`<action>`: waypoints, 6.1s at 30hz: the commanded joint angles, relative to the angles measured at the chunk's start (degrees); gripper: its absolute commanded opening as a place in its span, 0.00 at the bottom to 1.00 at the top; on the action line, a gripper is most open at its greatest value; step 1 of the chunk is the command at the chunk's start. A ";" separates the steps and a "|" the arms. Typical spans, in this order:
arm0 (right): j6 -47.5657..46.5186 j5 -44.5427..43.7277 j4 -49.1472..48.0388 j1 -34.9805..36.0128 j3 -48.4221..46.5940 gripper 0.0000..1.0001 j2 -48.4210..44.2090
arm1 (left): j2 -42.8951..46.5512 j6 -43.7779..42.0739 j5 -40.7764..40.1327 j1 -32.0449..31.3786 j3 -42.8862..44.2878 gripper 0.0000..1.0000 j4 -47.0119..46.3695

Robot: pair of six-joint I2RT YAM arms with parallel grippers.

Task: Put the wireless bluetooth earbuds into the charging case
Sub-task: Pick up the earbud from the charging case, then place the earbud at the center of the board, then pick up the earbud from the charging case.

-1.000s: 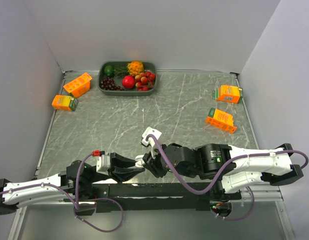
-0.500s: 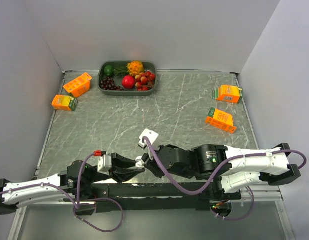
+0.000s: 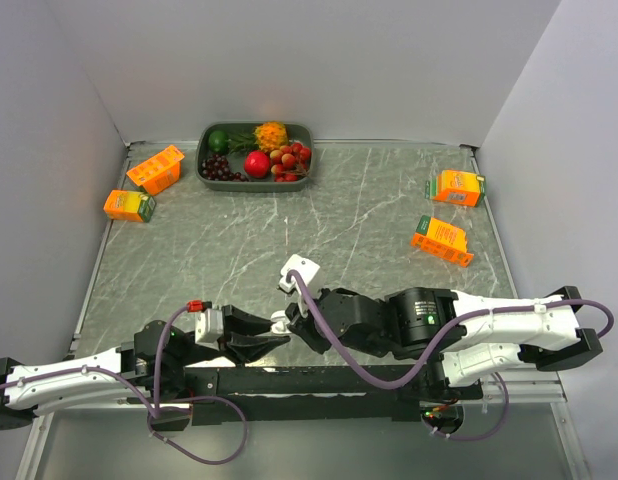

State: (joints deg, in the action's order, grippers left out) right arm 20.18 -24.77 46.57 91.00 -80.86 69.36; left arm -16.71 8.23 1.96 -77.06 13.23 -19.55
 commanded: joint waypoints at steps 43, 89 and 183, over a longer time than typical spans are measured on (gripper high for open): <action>6.80 -4.06 4.06 -1.70 -7.38 0.00 -2.83 | 0.54 0.03 -5.03 -0.11 1.88 0.01 -1.90; 7.41 32.16 -24.77 -45.12 23.65 0.00 18.24 | 5.37 4.25 -11.80 -0.11 -1.46 0.01 0.04; -1.99 15.19 -5.08 -16.29 8.88 0.55 -10.92 | -24.86 5.75 -10.48 -2.57 9.00 0.01 -11.39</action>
State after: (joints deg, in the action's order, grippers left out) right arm 19.00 -9.61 42.04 74.39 -69.12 58.46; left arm -42.19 13.26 -8.82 -79.07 20.49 -27.16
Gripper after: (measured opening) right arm 0.565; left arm 0.329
